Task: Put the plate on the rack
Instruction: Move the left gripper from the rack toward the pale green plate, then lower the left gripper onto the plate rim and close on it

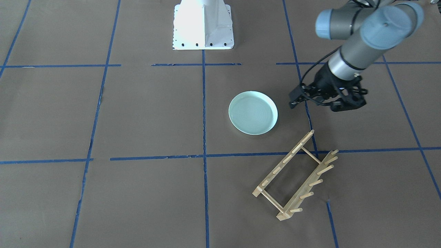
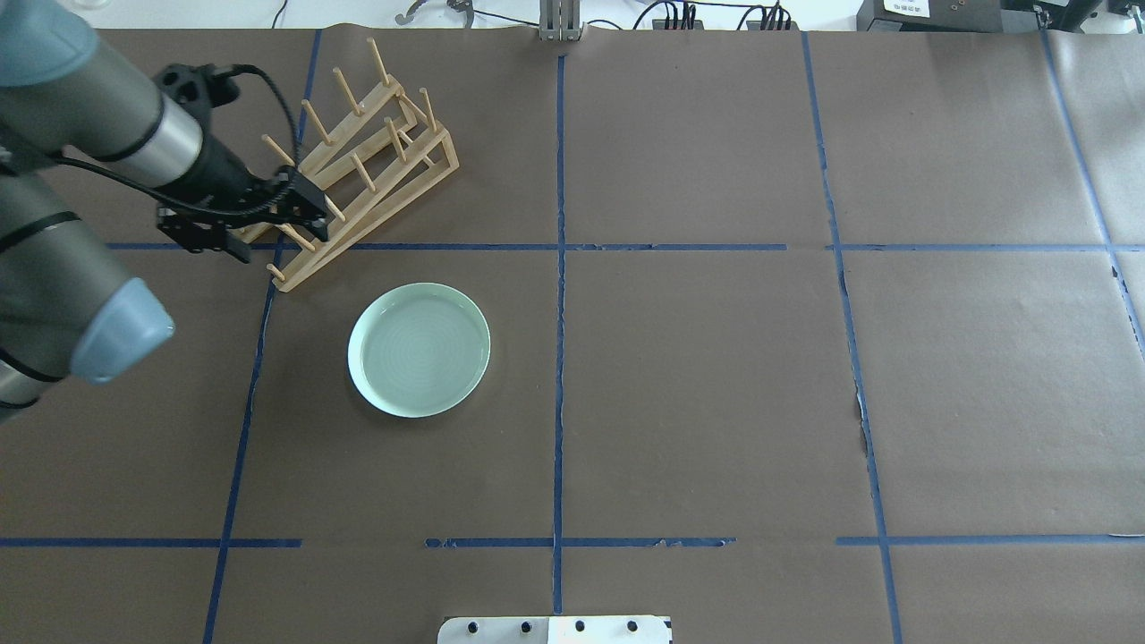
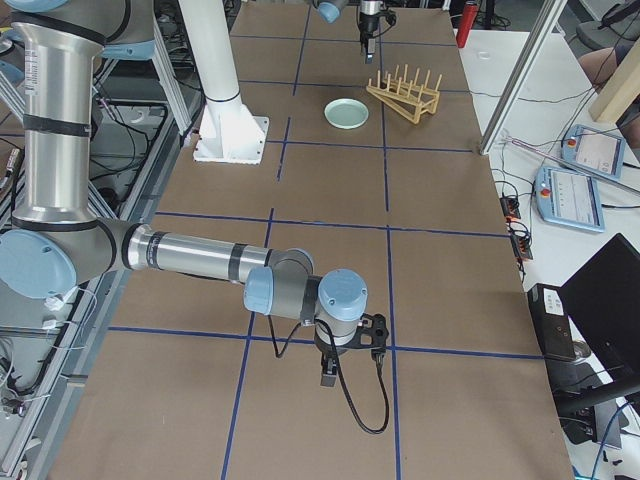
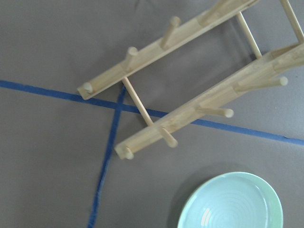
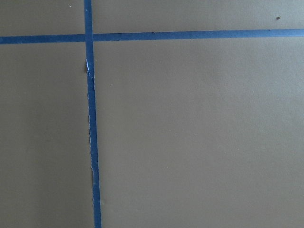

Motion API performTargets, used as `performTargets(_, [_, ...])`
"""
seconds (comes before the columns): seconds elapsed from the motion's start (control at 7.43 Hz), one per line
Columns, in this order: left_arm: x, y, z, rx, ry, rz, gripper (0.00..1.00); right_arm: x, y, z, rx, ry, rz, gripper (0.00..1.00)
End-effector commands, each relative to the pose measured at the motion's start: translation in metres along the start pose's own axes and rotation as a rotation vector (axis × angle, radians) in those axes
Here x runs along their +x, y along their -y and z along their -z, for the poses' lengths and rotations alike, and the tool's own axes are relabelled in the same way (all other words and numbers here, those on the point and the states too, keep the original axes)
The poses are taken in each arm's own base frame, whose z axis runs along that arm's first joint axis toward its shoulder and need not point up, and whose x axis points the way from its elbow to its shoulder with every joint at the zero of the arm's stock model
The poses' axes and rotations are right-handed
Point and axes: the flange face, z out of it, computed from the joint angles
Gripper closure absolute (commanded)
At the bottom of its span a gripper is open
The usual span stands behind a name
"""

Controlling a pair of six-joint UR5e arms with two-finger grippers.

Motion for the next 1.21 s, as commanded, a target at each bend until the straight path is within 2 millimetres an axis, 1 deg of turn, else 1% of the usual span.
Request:
performTargets(0.0, [0.105,-0.056,-0.081,0.010,0.112,-0.096,0.06,0.000,0.000,0.000,0.000,0.000,0.000,0.00])
performTargets(0.13, [0.128,-0.077,-0.111,-0.006,0.138,-0.129,0.07,0.000,0.000,0.000,0.000,0.000,0.000,0.00])
performTargets(0.27, [0.151,-0.076,-0.129,-0.022,0.154,-0.132,0.07,0.000,0.000,0.000,0.000,0.000,0.000,0.00])
performTargets(0.4, [0.172,-0.069,-0.141,-0.026,0.175,-0.126,0.07,0.000,0.000,0.000,0.000,0.000,0.000,0.00])
performTargets(0.54, [0.177,-0.072,-0.141,-0.025,0.172,-0.135,0.08,0.000,0.000,0.000,0.000,0.000,0.000,0.00])
performTargets(0.81, [0.177,-0.088,-0.162,0.074,0.230,-0.184,0.14,0.000,0.000,0.000,0.000,0.000,0.000,0.00])
performTargets(0.94, [0.176,-0.098,-0.171,0.063,0.240,-0.193,0.14,0.000,0.000,0.000,0.000,0.000,0.000,0.00])
performTargets(1.08, [0.169,-0.108,-0.183,0.048,0.255,-0.199,0.15,0.000,0.000,0.000,0.000,0.000,0.000,0.00])
